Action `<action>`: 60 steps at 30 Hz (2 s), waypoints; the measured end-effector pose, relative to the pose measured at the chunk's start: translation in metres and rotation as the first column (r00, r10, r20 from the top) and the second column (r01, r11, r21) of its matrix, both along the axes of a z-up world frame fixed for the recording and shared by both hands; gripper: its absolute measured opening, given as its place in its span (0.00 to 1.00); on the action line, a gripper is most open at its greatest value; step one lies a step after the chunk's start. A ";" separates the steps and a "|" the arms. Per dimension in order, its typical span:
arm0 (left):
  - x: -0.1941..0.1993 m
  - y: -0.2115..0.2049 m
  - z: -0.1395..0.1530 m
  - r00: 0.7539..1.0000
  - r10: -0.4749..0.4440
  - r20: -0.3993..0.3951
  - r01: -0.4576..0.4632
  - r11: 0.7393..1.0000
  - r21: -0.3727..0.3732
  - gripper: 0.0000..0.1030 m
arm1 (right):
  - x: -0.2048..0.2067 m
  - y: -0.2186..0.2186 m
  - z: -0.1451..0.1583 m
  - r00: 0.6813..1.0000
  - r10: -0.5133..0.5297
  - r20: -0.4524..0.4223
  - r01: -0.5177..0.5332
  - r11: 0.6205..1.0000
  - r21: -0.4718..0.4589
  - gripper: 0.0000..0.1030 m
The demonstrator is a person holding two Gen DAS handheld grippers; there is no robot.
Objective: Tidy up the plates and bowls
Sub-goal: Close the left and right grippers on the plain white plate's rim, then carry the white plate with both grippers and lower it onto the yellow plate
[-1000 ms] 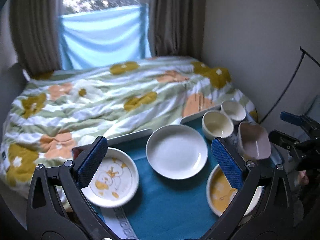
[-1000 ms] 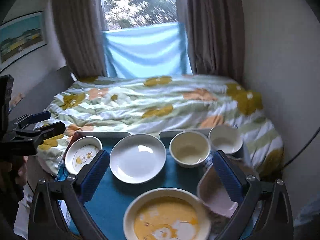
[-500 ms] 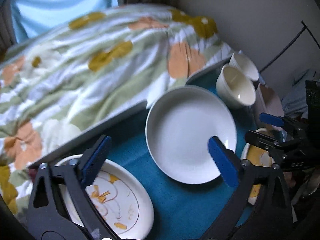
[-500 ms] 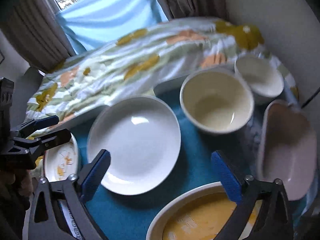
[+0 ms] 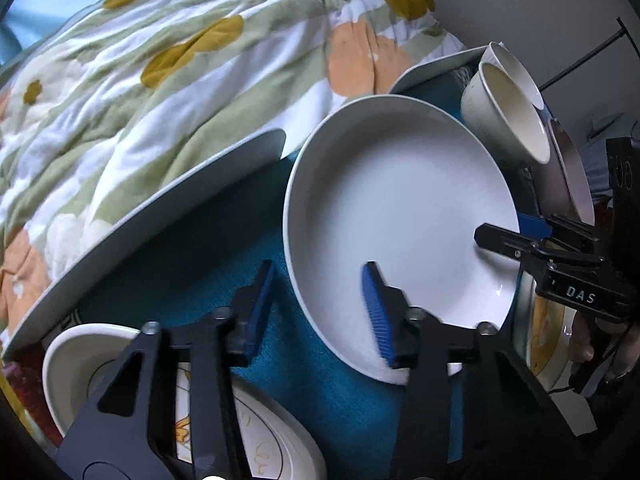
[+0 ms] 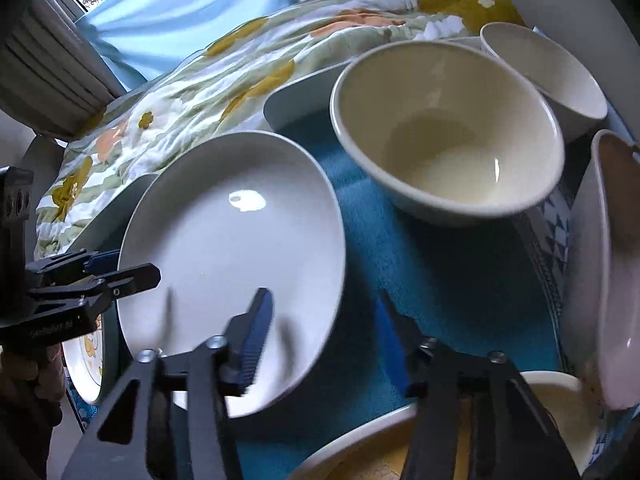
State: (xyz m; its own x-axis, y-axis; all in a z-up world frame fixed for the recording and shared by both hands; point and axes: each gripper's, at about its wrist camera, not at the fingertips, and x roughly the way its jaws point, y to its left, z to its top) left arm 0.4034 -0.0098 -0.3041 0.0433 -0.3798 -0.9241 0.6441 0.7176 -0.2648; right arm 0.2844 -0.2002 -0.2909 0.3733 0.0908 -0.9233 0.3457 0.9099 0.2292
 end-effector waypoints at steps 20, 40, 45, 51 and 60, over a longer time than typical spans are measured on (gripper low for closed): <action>-0.007 0.000 0.012 0.995 0.023 0.092 -0.025 1.000 0.018 0.21 | 0.000 0.013 0.006 0.998 0.051 0.044 -0.049 0.998 -0.031 0.20; -0.080 0.017 0.114 0.963 0.102 0.251 -0.093 0.995 -0.046 0.21 | -0.053 0.022 0.095 0.977 0.135 0.162 -0.120 0.988 -0.099 0.20; -0.130 0.019 0.138 0.943 0.176 0.282 -0.166 0.984 -0.060 0.21 | -0.086 0.018 0.117 0.957 0.224 0.183 -0.208 0.973 -0.104 0.20; -0.208 0.006 0.138 0.912 0.314 0.263 -0.305 0.949 -0.073 0.21 | -0.135 -0.002 0.119 0.914 0.364 0.179 -0.351 0.931 -0.100 0.20; -0.297 -0.034 0.089 0.888 0.433 0.153 -0.425 0.901 -0.084 0.21 | -0.189 -0.044 0.084 0.886 0.450 0.108 -0.445 0.893 -0.074 0.20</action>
State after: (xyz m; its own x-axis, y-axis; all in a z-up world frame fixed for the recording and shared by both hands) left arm 0.1067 -0.0438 -0.2154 0.3608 -0.3328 -0.8712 0.3130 0.9232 -0.2230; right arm 0.0956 -0.2443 -0.2069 0.4101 0.2334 -0.8817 -0.1279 0.9719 0.1977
